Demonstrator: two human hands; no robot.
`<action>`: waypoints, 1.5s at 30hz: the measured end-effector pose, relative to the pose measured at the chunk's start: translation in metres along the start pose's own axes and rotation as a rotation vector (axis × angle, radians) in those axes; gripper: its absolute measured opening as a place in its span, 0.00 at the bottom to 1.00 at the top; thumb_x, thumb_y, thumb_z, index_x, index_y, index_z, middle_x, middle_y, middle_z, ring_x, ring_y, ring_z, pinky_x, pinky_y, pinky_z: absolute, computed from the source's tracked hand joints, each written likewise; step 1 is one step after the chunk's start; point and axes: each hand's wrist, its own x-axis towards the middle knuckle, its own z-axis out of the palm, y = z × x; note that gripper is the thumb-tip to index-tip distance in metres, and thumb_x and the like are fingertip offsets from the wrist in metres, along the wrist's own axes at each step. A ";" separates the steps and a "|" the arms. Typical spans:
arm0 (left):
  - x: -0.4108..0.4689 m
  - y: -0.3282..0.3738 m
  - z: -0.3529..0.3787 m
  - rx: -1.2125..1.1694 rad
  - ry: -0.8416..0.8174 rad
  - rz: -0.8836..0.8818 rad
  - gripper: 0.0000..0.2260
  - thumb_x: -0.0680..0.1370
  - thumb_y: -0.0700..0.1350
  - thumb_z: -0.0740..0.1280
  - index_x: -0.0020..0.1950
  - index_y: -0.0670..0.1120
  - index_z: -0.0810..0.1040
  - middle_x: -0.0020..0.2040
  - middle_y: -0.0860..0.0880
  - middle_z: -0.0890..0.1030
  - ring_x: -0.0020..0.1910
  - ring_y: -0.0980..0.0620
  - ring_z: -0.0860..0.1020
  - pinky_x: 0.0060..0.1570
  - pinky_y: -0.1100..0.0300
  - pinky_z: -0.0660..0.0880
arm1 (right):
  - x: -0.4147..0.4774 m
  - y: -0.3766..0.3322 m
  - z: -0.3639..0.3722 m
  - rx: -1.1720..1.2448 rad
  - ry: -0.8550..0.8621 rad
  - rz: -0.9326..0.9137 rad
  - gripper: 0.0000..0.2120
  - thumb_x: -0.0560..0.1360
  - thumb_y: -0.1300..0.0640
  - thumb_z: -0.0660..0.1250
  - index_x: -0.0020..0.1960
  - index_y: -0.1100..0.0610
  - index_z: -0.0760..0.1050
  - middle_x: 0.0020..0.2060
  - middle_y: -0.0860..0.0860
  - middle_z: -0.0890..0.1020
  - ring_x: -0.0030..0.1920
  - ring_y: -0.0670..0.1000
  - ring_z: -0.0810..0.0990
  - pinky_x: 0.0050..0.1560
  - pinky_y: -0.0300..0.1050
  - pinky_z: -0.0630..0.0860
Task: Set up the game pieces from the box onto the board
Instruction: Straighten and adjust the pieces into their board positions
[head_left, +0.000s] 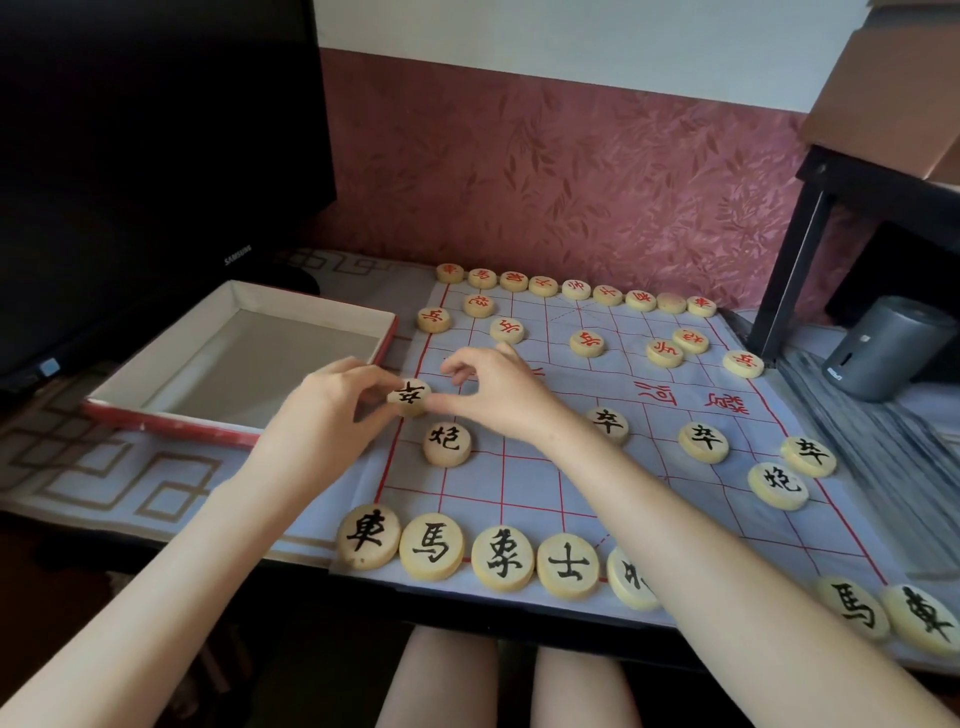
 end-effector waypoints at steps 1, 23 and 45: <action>-0.001 -0.002 0.000 0.009 0.010 -0.001 0.09 0.72 0.38 0.70 0.51 0.45 0.82 0.43 0.48 0.79 0.41 0.49 0.78 0.44 0.54 0.76 | 0.006 -0.006 0.004 -0.053 -0.007 0.007 0.27 0.67 0.38 0.70 0.58 0.53 0.75 0.50 0.51 0.78 0.58 0.50 0.71 0.57 0.49 0.72; 0.003 -0.014 -0.003 0.063 0.061 -0.070 0.09 0.75 0.40 0.66 0.54 0.47 0.81 0.47 0.48 0.78 0.39 0.52 0.71 0.42 0.62 0.67 | 0.030 -0.025 0.016 -0.179 -0.138 0.111 0.35 0.66 0.36 0.70 0.65 0.54 0.69 0.60 0.53 0.73 0.62 0.54 0.68 0.59 0.50 0.68; 0.009 -0.015 0.002 0.086 0.047 -0.038 0.10 0.74 0.38 0.67 0.53 0.46 0.81 0.48 0.47 0.79 0.50 0.45 0.75 0.46 0.57 0.71 | 0.028 -0.020 0.021 -0.092 -0.093 0.068 0.23 0.69 0.49 0.72 0.62 0.54 0.73 0.57 0.51 0.76 0.59 0.52 0.71 0.57 0.46 0.68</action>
